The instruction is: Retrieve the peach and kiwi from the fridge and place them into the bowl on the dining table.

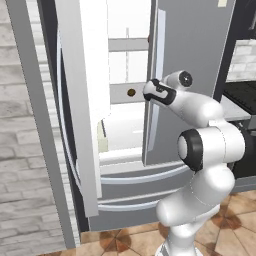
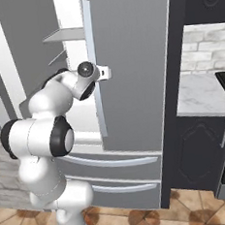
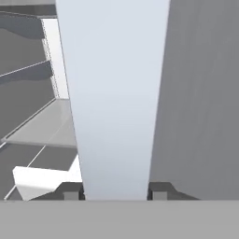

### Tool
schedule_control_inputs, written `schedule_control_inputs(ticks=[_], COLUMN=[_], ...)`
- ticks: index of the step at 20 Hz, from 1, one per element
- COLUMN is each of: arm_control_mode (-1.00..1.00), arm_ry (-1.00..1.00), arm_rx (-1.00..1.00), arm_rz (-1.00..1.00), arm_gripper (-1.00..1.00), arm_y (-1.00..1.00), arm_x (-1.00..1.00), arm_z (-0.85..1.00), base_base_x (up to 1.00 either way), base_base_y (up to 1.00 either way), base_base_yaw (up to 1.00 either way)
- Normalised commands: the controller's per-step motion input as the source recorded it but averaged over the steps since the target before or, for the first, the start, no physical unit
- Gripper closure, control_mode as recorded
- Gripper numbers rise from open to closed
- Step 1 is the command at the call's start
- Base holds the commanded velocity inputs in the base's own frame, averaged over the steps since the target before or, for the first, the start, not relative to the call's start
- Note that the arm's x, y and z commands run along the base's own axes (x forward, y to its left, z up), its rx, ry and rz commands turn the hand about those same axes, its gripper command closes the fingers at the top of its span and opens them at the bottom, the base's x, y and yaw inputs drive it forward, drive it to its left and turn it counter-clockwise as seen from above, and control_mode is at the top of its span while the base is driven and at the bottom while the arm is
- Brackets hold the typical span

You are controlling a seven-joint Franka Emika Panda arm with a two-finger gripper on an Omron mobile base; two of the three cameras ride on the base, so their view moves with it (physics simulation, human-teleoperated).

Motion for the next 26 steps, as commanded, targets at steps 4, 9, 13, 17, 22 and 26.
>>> schedule_control_inputs(ticks=[4,9,13,17,22,26], arm_control_mode=[-1.0,-1.0,-1.0,-1.0,-1.0,-1.0], arm_ry=[0.26,0.25,0.08,0.0,-0.02,-0.01], arm_rx=[0.0,0.0,0.0,0.03,0.04,0.05], arm_rz=[0.0,0.0,0.0,0.0,0.0,0.0], arm_gripper=[1.0,1.0,1.0,1.0,1.0,1.0], arm_y=[-0.17,-0.67,-0.97,-1.0,-1.0,-1.0], arm_x=[-0.08,-0.58,-0.9,-1.0,-0.93,-0.83], arm_z=[0.01,0.05,0.0,0.0,0.0,0.0], base_base_x=[0.0,0.0,0.0,0.0,0.0,0.0], base_base_y=[0.0,0.0,0.0,0.0,0.0,0.0], base_base_yaw=[0.0,0.0,0.0,0.0,0.0,0.0])
